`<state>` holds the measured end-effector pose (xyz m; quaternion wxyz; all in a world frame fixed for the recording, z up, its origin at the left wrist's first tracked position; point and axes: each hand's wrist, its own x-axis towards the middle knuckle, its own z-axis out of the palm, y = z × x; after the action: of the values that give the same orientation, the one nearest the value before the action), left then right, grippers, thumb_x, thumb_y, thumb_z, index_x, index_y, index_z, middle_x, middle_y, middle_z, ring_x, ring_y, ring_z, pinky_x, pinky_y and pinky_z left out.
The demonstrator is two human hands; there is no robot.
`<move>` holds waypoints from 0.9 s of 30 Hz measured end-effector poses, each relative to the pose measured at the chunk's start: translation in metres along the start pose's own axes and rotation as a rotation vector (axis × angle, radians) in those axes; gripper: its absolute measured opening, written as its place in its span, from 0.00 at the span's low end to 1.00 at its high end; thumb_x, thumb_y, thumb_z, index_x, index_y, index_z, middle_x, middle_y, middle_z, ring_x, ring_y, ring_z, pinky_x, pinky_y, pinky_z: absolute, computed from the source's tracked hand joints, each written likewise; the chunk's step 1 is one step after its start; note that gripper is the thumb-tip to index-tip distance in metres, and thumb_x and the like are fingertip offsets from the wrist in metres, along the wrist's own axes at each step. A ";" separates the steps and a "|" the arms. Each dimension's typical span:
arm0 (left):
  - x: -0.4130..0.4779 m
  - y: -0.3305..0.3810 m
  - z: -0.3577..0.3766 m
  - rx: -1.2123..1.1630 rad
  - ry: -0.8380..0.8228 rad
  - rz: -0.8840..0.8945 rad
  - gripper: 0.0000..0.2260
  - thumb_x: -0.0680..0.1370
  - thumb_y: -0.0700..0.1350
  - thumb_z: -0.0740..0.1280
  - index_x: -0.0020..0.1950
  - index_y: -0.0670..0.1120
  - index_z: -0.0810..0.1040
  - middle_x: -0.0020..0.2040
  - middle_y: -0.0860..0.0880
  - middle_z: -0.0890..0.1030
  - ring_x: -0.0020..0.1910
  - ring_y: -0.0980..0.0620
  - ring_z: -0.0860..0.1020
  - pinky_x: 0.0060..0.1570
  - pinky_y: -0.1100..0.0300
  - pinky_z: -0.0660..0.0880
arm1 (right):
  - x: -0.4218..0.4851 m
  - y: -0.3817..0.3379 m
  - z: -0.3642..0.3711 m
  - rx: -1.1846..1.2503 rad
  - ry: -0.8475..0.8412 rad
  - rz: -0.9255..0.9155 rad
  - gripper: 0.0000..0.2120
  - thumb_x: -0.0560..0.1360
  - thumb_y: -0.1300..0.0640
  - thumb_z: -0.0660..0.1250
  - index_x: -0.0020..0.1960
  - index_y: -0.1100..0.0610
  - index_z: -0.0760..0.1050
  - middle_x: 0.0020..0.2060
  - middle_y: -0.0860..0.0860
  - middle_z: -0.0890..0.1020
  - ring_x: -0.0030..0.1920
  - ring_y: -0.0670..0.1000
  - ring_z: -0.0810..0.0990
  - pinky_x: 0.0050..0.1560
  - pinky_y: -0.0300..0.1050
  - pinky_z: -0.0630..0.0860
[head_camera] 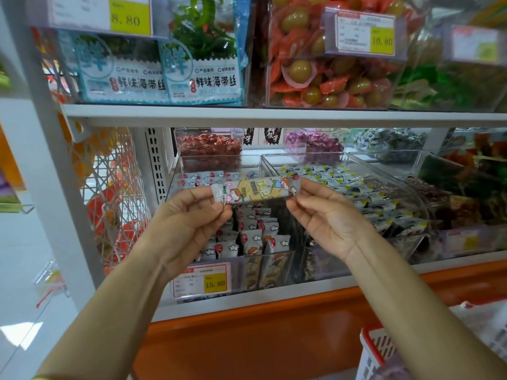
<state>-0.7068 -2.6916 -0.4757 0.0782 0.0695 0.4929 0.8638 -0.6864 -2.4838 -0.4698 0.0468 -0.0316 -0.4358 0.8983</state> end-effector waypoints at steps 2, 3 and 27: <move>-0.002 0.001 0.000 0.047 -0.033 0.036 0.11 0.66 0.31 0.66 0.46 0.40 0.76 0.32 0.48 0.79 0.36 0.51 0.82 0.36 0.65 0.79 | 0.001 0.000 0.001 0.016 0.026 -0.005 0.13 0.73 0.77 0.58 0.51 0.65 0.76 0.39 0.58 0.81 0.39 0.53 0.80 0.33 0.39 0.80; -0.002 0.001 0.000 0.065 -0.044 0.047 0.11 0.64 0.32 0.67 0.45 0.40 0.76 0.31 0.48 0.79 0.36 0.51 0.83 0.35 0.65 0.79 | 0.001 0.001 0.001 0.021 0.035 -0.010 0.13 0.73 0.77 0.59 0.51 0.65 0.77 0.39 0.57 0.81 0.39 0.53 0.80 0.33 0.39 0.80; -0.005 -0.005 0.002 0.486 -0.001 0.233 0.02 0.73 0.38 0.69 0.45 0.42 0.78 0.40 0.51 0.84 0.43 0.50 0.84 0.43 0.63 0.79 | 0.001 0.014 -0.003 -0.666 -0.075 -0.334 0.08 0.72 0.61 0.69 0.46 0.50 0.83 0.48 0.51 0.84 0.53 0.53 0.81 0.52 0.50 0.79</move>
<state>-0.7009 -2.6881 -0.4791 -0.0405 0.1429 0.6745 0.7232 -0.6880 -2.4900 -0.4826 0.1640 0.0595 -0.7045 0.6879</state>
